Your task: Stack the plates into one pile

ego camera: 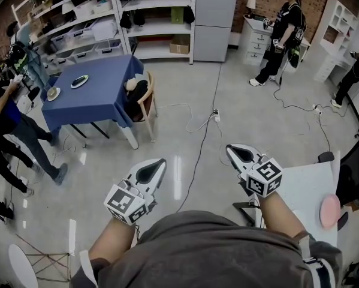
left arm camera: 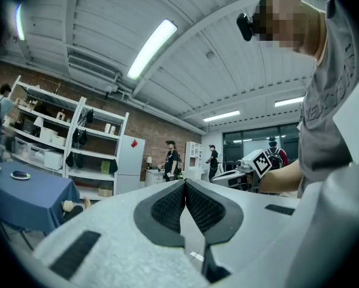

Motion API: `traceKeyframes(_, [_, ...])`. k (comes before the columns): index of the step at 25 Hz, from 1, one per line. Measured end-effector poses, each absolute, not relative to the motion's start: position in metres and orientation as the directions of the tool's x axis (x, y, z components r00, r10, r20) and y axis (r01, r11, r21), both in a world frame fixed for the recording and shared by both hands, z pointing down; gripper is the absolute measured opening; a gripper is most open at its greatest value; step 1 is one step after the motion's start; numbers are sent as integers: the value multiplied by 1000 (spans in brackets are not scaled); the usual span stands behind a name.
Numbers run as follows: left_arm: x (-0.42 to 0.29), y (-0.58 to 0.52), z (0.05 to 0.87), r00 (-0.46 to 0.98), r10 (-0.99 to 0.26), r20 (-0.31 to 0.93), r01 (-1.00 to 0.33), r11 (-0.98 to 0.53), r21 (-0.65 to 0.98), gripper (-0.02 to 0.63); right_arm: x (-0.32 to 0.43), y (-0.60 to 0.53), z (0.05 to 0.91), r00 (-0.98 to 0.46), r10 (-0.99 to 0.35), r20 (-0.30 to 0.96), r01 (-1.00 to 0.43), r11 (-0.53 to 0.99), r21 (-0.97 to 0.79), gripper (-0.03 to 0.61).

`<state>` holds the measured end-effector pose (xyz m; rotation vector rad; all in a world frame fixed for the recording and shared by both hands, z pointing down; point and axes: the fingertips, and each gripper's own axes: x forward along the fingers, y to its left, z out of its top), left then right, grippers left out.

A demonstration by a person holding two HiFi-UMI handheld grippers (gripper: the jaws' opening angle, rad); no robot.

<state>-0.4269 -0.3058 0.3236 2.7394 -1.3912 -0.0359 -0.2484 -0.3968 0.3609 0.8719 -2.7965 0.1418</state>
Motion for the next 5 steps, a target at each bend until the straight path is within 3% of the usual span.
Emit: traceKeyframes(5, [-422,-308,322,595,-804,7,-802,-593,72,5,-244,-399,361,-802,-552,228,-573,819,-30,-9])
